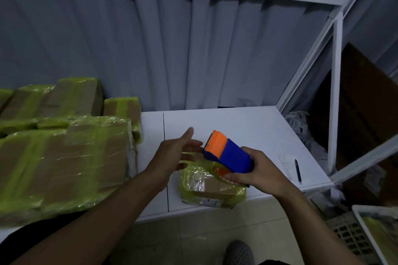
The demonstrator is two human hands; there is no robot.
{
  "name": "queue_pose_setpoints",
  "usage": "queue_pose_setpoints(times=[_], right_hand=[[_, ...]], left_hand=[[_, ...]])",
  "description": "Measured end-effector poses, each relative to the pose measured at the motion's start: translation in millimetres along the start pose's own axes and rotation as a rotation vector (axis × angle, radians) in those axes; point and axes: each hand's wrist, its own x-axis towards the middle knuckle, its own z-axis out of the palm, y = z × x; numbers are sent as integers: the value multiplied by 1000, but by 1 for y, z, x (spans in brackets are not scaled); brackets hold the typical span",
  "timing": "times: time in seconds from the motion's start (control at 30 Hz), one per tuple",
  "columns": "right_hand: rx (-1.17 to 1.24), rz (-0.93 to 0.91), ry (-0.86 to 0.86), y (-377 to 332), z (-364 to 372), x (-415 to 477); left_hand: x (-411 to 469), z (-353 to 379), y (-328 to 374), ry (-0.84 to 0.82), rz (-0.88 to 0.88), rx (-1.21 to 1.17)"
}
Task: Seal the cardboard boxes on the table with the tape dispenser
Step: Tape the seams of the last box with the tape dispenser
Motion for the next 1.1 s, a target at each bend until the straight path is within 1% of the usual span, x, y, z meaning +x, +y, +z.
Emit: queue_pose_setpoints(times=[0.07,0.23,0.37,0.6,0.73,0.8,0.9,0.93,1.03,1.1], right_hand=[[-2,-2,-15,0,1,0],[-15,-3,-23,0,3,0],[-66,-7,-10,-4,5,1],[-184,-28,-12,-7,5,4],[-219,-15,20,-5,-10,0],[-247,15,32,-1,-17,0],[-285,67,-13,0,-7,3],[-302,80,5,-2,0,6],[-389,113,205,-9,10,16],[-457,106,272,-9,12,25]], left_hand=[[-2,-2,1,-7,-3,10],[-1,-5,-6,46,125,112],[3,-7,-9,81,176,173],[9,-8,-15,155,101,123],[23,-32,-12,344,91,11],[28,-39,-17,389,90,1],[33,-36,-33,440,56,-31],[36,-34,-39,455,38,-56],[43,-27,-52,467,-53,-123],[45,-23,-59,462,-85,-138]])
